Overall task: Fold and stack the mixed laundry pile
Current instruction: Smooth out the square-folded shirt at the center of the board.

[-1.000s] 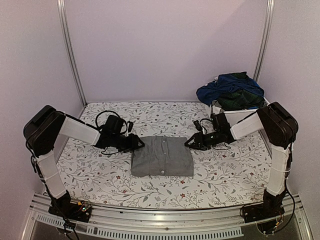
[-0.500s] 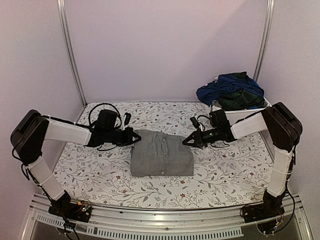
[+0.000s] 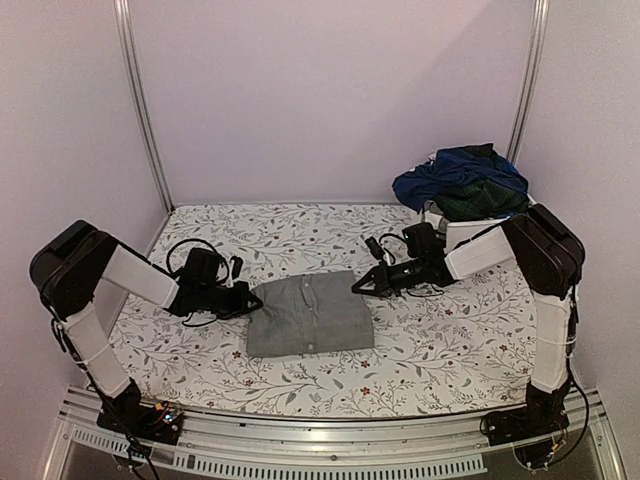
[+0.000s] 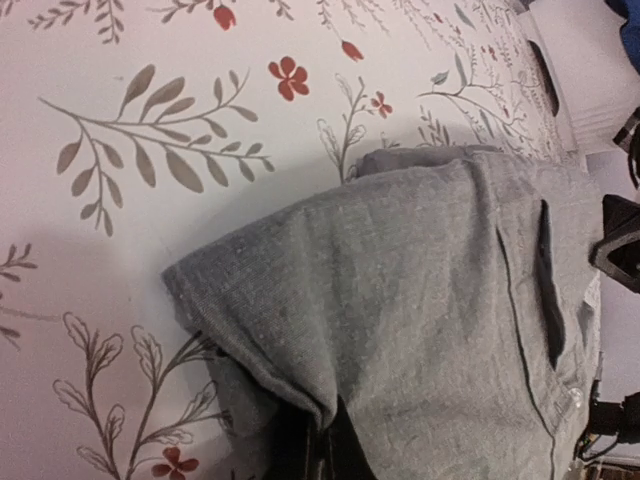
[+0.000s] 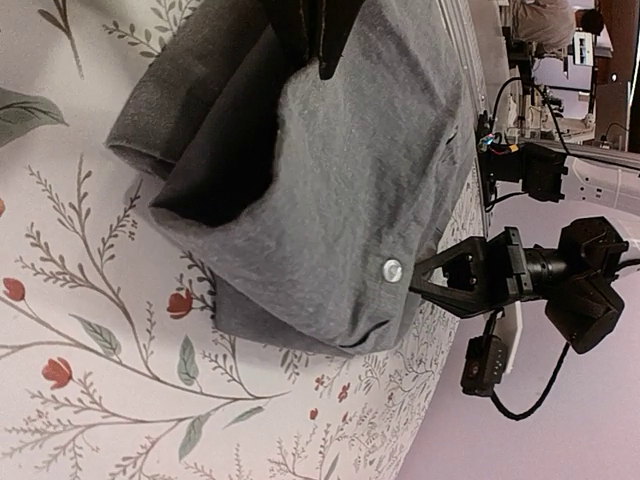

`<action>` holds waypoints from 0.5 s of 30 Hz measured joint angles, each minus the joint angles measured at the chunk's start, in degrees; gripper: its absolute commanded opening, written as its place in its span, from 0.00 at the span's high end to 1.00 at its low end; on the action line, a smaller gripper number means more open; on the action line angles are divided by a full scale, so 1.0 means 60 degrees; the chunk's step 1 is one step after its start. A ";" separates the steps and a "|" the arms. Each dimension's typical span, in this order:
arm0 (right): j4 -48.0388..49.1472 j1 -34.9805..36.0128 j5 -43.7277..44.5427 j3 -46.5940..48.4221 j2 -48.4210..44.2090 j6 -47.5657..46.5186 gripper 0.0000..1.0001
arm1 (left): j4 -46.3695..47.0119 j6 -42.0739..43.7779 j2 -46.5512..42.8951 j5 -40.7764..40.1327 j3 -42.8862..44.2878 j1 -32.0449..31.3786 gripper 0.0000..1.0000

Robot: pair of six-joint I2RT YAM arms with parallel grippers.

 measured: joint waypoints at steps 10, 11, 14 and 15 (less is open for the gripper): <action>-0.0324 -0.0055 0.0455 0.0586 0.1158 -0.0313 0.60 | 0.1461 -0.0109 0.1042 0.0335 0.0237 0.0404 0.62; -0.0331 -0.0087 0.0459 0.0637 0.1107 -0.0470 0.55 | 0.1534 -0.0135 0.1035 0.0419 0.0270 0.0455 0.52; -0.1013 -0.0127 0.1027 0.0641 0.0532 -0.0856 0.44 | 0.1410 0.0033 0.0627 0.0375 0.0233 0.0586 0.35; -0.1137 -0.0142 0.1111 0.0634 0.0430 -0.0871 0.40 | 0.1228 0.0153 0.0364 0.0324 0.0157 0.0645 0.32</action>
